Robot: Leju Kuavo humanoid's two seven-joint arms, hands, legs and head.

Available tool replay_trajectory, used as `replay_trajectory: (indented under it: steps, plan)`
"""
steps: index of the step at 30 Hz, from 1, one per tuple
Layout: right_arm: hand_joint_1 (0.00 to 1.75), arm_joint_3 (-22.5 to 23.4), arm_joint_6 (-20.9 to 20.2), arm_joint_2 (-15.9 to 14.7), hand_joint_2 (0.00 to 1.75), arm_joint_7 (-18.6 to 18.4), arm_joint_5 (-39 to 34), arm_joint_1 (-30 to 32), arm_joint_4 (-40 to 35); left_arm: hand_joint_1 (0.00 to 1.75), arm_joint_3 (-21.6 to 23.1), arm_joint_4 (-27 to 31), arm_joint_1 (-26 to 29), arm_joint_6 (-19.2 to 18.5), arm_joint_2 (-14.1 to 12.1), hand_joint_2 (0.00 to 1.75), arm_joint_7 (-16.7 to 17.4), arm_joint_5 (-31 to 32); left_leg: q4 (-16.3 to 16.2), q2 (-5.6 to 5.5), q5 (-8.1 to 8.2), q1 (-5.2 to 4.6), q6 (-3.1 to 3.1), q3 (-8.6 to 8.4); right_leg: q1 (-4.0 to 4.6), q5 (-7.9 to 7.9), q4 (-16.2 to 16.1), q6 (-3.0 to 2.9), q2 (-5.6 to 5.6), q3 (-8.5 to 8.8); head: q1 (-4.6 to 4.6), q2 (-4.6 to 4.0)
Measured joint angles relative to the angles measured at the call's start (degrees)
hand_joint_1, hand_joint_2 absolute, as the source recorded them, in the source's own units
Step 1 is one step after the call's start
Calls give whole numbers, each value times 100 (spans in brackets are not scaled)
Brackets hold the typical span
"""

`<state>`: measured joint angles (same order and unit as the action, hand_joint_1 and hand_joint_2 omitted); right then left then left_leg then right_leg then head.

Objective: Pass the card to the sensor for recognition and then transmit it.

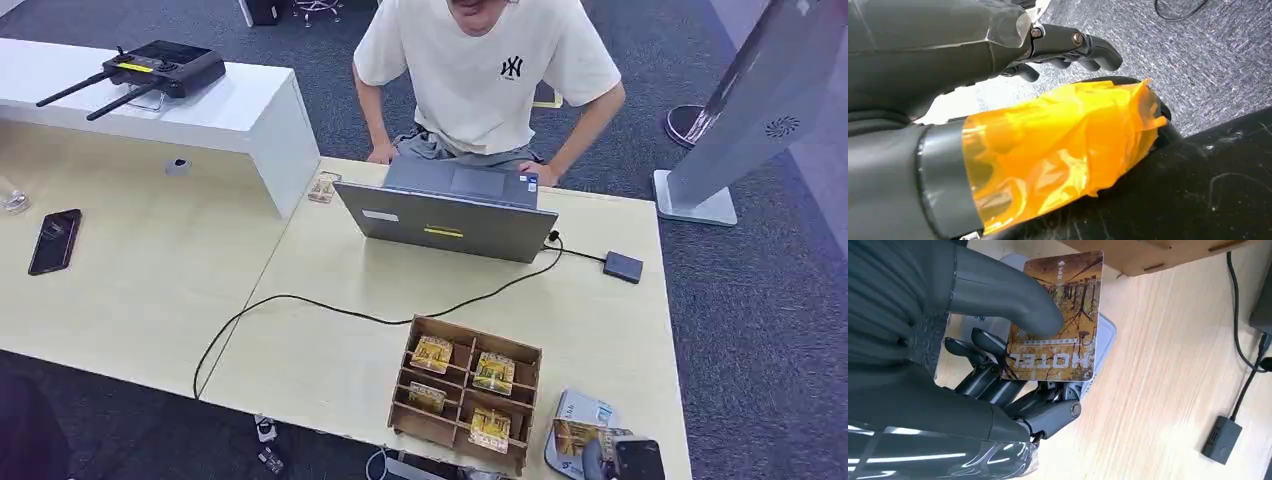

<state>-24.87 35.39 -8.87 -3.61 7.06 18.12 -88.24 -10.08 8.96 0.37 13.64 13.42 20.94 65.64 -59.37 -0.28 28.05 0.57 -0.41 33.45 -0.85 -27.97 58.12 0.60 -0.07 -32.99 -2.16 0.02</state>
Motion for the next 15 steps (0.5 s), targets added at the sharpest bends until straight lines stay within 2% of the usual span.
replay_trajectory:
  steps: [15]
  plan:
    - [175, 179, -245, 74, 175, -223, 538, -2, 199, 0, -59, -138, -70, 72, 0, 0, -11, 37, 0, 0, 0, 0, 0, 0, 0, 0, 0, 0, 0, 0, 0, 0]
